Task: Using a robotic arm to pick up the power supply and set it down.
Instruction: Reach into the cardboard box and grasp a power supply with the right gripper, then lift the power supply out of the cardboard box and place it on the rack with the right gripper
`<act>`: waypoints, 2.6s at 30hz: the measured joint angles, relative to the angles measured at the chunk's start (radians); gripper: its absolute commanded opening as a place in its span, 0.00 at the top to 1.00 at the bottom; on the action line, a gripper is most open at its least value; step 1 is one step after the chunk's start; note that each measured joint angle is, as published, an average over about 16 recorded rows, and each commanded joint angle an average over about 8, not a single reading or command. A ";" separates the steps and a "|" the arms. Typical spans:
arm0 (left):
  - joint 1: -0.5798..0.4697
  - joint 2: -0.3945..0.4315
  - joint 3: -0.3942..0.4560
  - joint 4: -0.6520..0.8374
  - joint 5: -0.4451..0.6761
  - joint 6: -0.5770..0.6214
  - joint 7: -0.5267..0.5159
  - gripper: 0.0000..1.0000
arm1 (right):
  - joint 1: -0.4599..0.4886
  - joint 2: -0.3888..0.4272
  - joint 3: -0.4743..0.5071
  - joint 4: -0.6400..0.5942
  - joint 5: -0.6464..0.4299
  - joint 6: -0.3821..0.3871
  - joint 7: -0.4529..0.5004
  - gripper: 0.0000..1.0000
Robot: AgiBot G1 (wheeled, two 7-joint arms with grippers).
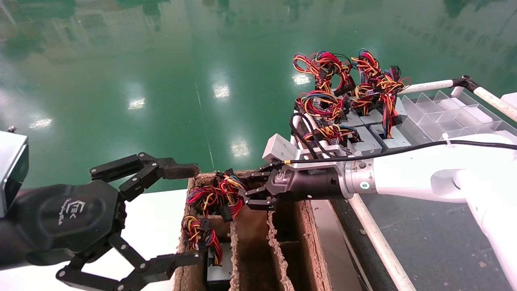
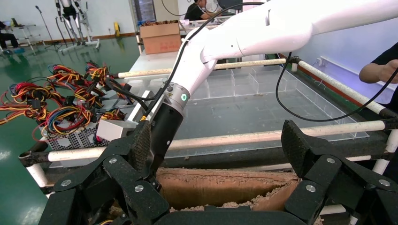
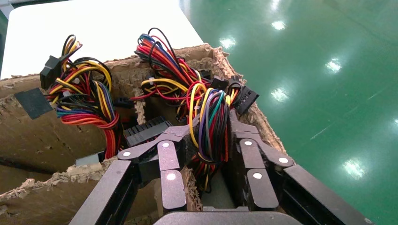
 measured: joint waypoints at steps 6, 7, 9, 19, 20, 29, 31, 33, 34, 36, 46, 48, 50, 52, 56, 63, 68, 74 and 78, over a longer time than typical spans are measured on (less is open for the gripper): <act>0.000 0.000 0.000 0.000 0.000 0.000 0.000 0.00 | -0.008 0.002 0.007 -0.012 0.016 0.000 -0.019 1.00; 0.000 0.000 0.000 0.000 0.000 0.000 0.000 0.00 | -0.009 0.002 0.010 -0.014 0.019 -0.002 -0.022 1.00; 0.000 0.000 0.000 0.000 0.000 0.000 0.000 0.00 | -0.012 0.005 0.015 -0.017 0.028 -0.006 -0.028 1.00; 0.000 0.000 0.001 0.000 0.000 0.000 0.000 0.00 | -0.022 0.029 0.050 -0.045 0.084 -0.046 -0.053 1.00; 0.000 0.000 0.001 0.000 0.000 0.000 0.000 0.00 | -0.022 0.032 0.054 -0.048 0.089 -0.052 -0.054 1.00; 0.000 0.000 0.001 0.000 -0.001 0.000 0.000 0.00 | -0.005 0.068 0.086 -0.073 0.137 -0.115 -0.046 1.00; 0.000 0.000 0.001 0.000 -0.001 0.000 0.000 0.00 | 0.004 0.077 0.093 -0.077 0.147 -0.130 -0.041 1.00; 0.000 0.000 0.001 0.000 -0.001 0.000 0.000 0.00 | 0.015 0.087 0.100 -0.079 0.158 -0.147 -0.036 1.00; 0.000 0.000 0.001 0.000 -0.001 0.000 0.001 0.00 | 0.022 0.092 0.104 -0.079 0.164 -0.155 -0.033 1.00; 0.000 0.000 0.001 0.000 -0.001 0.000 0.001 0.00 | 0.037 0.103 0.112 -0.079 0.175 -0.171 -0.027 1.00; 0.000 -0.001 0.001 0.000 -0.001 -0.001 0.001 0.00 | 0.141 0.166 0.155 -0.057 0.238 -0.224 0.007 1.00; 0.000 -0.001 0.001 0.000 -0.001 -0.001 0.001 0.00 | 0.165 0.178 0.165 -0.051 0.252 -0.228 0.015 1.00; 0.000 -0.001 0.001 0.000 -0.001 -0.001 0.001 0.00 | 0.189 0.189 0.174 -0.046 0.266 -0.229 0.024 1.00; 0.000 -0.001 0.002 0.000 -0.001 -0.001 0.001 0.00 | 0.212 0.200 0.183 -0.043 0.279 -0.228 0.035 1.00; 0.000 -0.001 0.002 0.000 -0.001 -0.001 0.001 0.00 | 0.256 0.221 0.200 -0.040 0.303 -0.219 0.053 1.00; 0.000 -0.001 0.002 0.000 -0.001 -0.001 0.001 0.00 | 0.325 0.271 0.224 -0.048 0.336 -0.199 0.075 1.00; 0.000 -0.001 0.002 0.000 -0.001 -0.001 0.001 0.00 | 0.366 0.330 0.238 -0.062 0.354 -0.179 0.079 1.00; -0.001 -0.001 0.002 0.000 -0.001 -0.001 0.001 0.00 | 0.396 0.424 0.248 -0.083 0.366 -0.167 0.076 1.00; -0.001 -0.001 0.002 0.000 -0.002 -0.001 0.001 0.00 | 0.407 0.490 0.247 -0.095 0.363 -0.159 0.073 1.00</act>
